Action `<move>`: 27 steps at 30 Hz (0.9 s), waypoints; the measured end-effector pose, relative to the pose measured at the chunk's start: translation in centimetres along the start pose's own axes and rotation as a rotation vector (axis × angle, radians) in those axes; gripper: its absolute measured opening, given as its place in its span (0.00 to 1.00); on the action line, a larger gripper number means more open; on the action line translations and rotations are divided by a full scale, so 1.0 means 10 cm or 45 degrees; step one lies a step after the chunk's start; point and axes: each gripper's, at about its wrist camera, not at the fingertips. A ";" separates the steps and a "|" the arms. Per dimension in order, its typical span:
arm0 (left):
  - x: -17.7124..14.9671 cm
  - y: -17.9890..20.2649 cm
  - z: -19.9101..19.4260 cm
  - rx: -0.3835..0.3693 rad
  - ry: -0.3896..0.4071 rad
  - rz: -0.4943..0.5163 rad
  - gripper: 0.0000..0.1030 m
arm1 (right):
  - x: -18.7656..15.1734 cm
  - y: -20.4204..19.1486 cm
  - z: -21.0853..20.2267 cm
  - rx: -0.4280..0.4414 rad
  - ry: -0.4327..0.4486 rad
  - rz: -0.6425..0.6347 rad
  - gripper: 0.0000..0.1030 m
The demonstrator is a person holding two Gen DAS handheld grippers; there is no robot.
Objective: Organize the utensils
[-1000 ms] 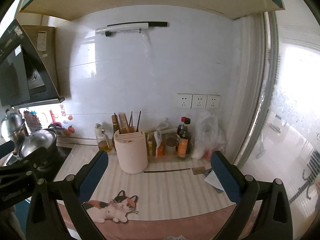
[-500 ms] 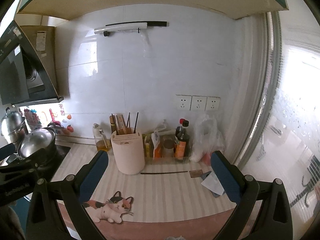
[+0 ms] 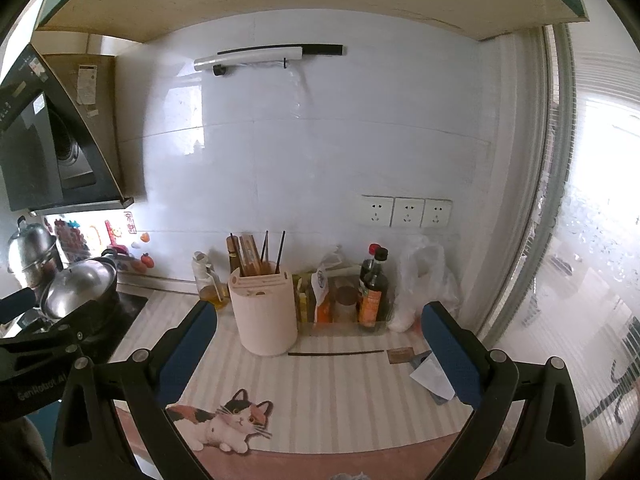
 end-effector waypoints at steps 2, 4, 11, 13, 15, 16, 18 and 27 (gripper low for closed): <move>0.01 -0.01 0.01 0.002 0.001 -0.003 1.00 | 0.00 -0.01 0.01 0.004 0.003 0.003 1.00; 0.02 -0.01 0.01 -0.003 0.003 -0.003 1.00 | 0.01 -0.01 0.02 0.001 0.005 0.005 1.00; 0.05 -0.01 0.04 -0.008 0.000 -0.007 1.00 | 0.04 -0.03 0.06 -0.005 0.008 0.003 1.00; 0.07 0.00 0.05 -0.006 -0.002 -0.008 1.00 | 0.05 -0.04 0.08 -0.002 0.005 0.002 1.00; 0.07 0.00 0.05 -0.004 -0.001 -0.009 1.00 | 0.06 -0.04 0.10 -0.002 0.003 0.000 1.00; 0.07 0.00 0.06 -0.006 -0.001 -0.008 1.00 | 0.07 -0.04 0.10 -0.002 0.003 -0.001 1.00; 0.08 0.00 0.06 -0.005 0.000 -0.009 1.00 | 0.08 -0.05 0.11 -0.003 0.003 -0.002 1.00; 0.10 0.01 0.08 -0.007 0.002 -0.008 1.00 | 0.10 -0.05 0.12 -0.006 0.004 0.000 1.00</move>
Point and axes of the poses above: each gripper's, at about its wrist camera, not at the fingertips, and z roughly the way its jaws point, y to its right, x to its top, and after that the axes turned 15 degrees about -y, right-handed
